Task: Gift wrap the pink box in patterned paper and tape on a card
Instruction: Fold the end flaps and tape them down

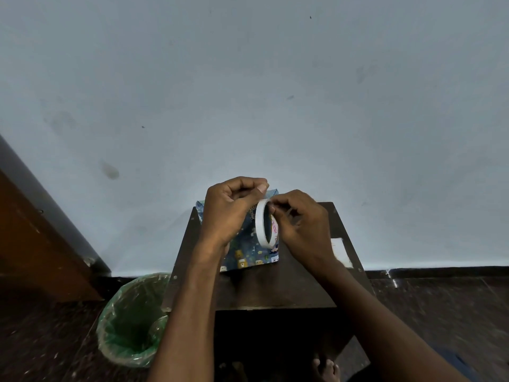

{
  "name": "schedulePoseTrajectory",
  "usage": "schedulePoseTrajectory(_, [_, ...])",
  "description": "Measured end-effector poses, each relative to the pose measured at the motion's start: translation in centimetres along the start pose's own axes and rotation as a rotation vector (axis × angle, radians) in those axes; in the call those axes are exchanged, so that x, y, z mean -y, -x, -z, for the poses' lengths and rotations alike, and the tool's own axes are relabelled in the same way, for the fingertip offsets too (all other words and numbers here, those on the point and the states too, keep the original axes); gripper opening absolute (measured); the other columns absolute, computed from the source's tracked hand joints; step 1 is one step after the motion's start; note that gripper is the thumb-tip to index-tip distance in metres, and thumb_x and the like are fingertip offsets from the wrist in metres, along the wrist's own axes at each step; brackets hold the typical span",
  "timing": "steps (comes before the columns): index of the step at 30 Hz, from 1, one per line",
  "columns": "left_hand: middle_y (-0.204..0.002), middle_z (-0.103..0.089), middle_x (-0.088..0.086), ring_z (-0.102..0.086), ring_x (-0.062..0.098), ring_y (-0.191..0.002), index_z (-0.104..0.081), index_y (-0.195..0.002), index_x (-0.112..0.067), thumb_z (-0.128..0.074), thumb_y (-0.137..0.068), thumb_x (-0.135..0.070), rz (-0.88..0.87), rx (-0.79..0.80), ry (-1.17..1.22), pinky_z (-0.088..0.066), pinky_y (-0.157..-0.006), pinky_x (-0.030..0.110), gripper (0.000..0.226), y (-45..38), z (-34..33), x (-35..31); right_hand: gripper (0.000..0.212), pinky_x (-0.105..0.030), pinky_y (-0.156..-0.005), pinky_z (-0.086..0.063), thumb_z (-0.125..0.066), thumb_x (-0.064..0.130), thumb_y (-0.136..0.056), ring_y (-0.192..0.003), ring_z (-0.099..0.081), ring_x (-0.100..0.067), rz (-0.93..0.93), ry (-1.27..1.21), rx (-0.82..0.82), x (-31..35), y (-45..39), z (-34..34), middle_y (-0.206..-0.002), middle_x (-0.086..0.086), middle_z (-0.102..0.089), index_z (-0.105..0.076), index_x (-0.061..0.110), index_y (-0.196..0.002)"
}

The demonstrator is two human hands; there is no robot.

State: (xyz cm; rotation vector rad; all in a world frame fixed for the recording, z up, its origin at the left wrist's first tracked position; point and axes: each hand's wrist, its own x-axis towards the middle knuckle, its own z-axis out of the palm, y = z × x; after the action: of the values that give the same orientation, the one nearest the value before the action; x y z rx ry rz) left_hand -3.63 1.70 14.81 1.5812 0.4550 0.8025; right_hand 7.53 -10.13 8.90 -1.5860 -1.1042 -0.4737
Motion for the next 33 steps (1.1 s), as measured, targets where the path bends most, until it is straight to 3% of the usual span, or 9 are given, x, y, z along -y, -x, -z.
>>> schedulePoseTrajectory(4, [-0.106, -0.082, 0.0, -0.077, 0.01, -0.106, -0.079, -0.101, -0.009, -0.074, -0.098, -0.009, -0.025, -0.028, 0.048, -0.059, -0.09, 0.023, 0.006, -0.1, 0.1, 0.1, 0.004, -0.023, -0.067, -0.05, -0.078, 0.01, -0.092, -0.074, -0.063, -0.009, -0.089, -0.046, 0.045, 0.1, 0.4, -0.4, -0.084, 0.007, -0.07, -0.077, 0.014, -0.094])
schedulePoseTrajectory(9, [-0.102, -0.082, 0.009, -0.078, 0.016, -0.102, -0.075, -0.103, -0.002, -0.071, -0.1, -0.004, -0.057, 0.004, 0.027, -0.056, -0.084, 0.018, 0.005, -0.2, 0.0, 0.1, 0.004, -0.022, -0.064, -0.048, -0.077, 0.014, -0.092, -0.07, -0.063, -0.013, -0.216, -0.074, 0.064, -0.2, 0.5, -0.6, -0.081, 0.01, -0.069, -0.076, 0.017, -0.09])
schedulePoseTrajectory(14, [-0.105, -0.083, 0.005, -0.075, 0.012, -0.113, -0.075, -0.117, -0.011, -0.078, -0.092, -0.001, -0.036, 0.165, -0.018, -0.057, -0.099, 0.027, 0.027, -0.1, 0.6, -0.1, 0.004, -0.015, -0.065, -0.045, -0.077, 0.012, -0.093, -0.07, -0.063, -0.012, -0.264, -0.155, 0.056, 0.2, 0.5, -0.3, -0.081, 0.008, -0.071, -0.076, 0.015, -0.091])
schedulePoseTrajectory(17, [-0.102, -0.083, 0.003, -0.071, 0.005, -0.119, -0.075, -0.118, -0.013, -0.081, -0.09, -0.003, -0.026, 0.166, -0.016, -0.05, -0.114, 0.037, 0.031, -0.1, 0.8, -0.2, 0.005, -0.017, -0.064, -0.046, -0.076, 0.013, -0.094, -0.07, -0.063, -0.013, -0.274, -0.194, 0.057, 0.2, 0.3, -0.1, -0.081, 0.007, -0.071, -0.075, 0.015, -0.091])
schedulePoseTrajectory(22, [-0.098, -0.083, 0.004, -0.071, 0.005, -0.12, -0.075, -0.116, -0.015, -0.084, -0.089, -0.009, -0.002, 0.14, 0.021, -0.046, -0.119, 0.044, 0.029, 0.0, 0.5, -0.3, 0.01, -0.029, -0.061, -0.049, -0.074, 0.015, -0.096, -0.069, -0.061, -0.018, -0.21, -0.163, 0.027, 0.4, 0.2, 0.5, -0.079, 0.004, -0.067, -0.072, 0.015, -0.086])
schedulePoseTrajectory(28, [-0.092, -0.083, 0.005, -0.073, 0.005, -0.116, -0.076, -0.115, -0.018, -0.087, -0.085, -0.008, 0.017, 0.125, 0.03, -0.05, -0.113, 0.04, 0.033, 0.1, 0.4, -0.5, 0.01, -0.037, -0.064, -0.05, -0.07, 0.02, -0.096, -0.074, -0.061, -0.019, -0.168, -0.131, 0.017, 0.0, 0.0, 0.6, -0.082, 0.003, -0.066, -0.071, 0.015, -0.088])
schedulePoseTrajectory(33, [-0.09, -0.083, 0.007, -0.076, 0.01, -0.11, -0.077, -0.112, -0.017, -0.088, -0.084, -0.007, 0.013, 0.098, 0.03, -0.057, -0.098, 0.03, 0.032, 0.2, 0.2, -0.5, 0.009, -0.036, -0.065, -0.049, -0.07, 0.018, -0.096, -0.074, -0.06, -0.017, -0.14, -0.129, 0.049, -0.2, 0.1, 0.6, -0.081, 0.004, -0.066, -0.07, 0.015, -0.087])
